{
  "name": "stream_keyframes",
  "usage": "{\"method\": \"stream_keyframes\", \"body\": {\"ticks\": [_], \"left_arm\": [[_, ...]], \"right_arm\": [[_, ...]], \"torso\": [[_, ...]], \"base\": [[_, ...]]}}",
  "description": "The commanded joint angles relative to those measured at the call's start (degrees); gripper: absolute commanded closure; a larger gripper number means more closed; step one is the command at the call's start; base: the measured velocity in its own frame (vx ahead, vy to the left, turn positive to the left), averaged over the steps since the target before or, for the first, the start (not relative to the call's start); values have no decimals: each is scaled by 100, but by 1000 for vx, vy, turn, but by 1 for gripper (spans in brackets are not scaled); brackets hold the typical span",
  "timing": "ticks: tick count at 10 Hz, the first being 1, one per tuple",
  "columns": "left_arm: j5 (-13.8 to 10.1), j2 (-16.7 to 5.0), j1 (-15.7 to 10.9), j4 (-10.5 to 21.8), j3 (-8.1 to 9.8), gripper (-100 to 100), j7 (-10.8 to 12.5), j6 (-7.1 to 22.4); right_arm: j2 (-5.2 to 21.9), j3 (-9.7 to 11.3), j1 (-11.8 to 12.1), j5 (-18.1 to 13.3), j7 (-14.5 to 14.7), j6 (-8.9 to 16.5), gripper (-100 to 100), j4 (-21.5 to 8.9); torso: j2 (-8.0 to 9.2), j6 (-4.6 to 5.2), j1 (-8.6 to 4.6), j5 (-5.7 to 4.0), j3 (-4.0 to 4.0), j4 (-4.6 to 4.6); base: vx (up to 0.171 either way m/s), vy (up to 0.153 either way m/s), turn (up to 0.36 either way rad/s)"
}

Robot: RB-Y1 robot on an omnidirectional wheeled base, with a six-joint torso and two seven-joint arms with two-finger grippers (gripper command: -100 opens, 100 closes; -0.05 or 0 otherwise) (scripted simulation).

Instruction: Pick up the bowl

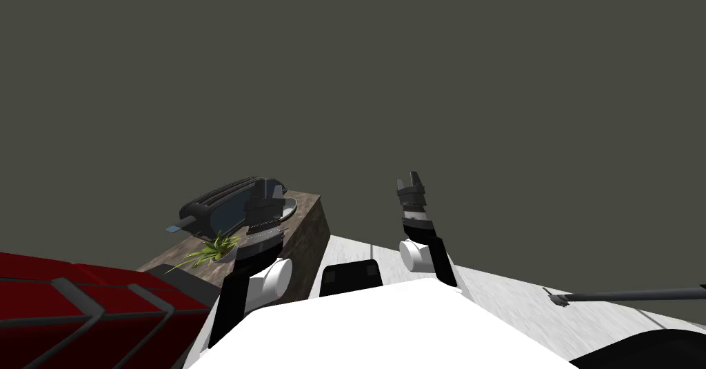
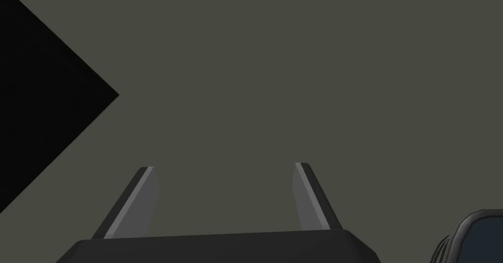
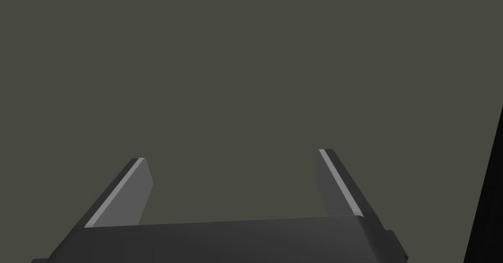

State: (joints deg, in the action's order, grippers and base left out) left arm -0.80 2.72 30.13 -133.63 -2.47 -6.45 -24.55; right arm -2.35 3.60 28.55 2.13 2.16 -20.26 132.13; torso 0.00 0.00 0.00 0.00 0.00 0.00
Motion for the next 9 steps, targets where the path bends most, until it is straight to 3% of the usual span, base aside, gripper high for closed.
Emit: {"method": "stream_keyframes", "body": {"ticks": [1, 6, 7, 9], "left_arm": [[-51, -231, -204, 188, -6, -100, 23, 180], [-270, -883, -1066, 1035, -3, -100, 151, 920], [-270, -883, -1127, 1078, -3, -100, 151, 993], [-384, -1161, -1515, 1475, 13, -100, 235, 1350]], "right_arm": [[0, 0, 0, 0, 0, 0, 0, 0], [0, 0, -2, 0, 0, 0, 0, 0], [0, 0, -2, 0, 0, 0, 0, 0], [0, 0, -1, 0, 0, 0, 0, 0]], "torso": [[0, 0, 0, 0, 0, 0], [49, 1, 1, 0, 28, 11], [47, 0, 2, 1, 27, 11], [29, 0, 2, 1, 17, 7]], "base": [[-68, -7, 9], [-121, -7, 2], [-83, -3, 2], [-78, -5, 1]]}}
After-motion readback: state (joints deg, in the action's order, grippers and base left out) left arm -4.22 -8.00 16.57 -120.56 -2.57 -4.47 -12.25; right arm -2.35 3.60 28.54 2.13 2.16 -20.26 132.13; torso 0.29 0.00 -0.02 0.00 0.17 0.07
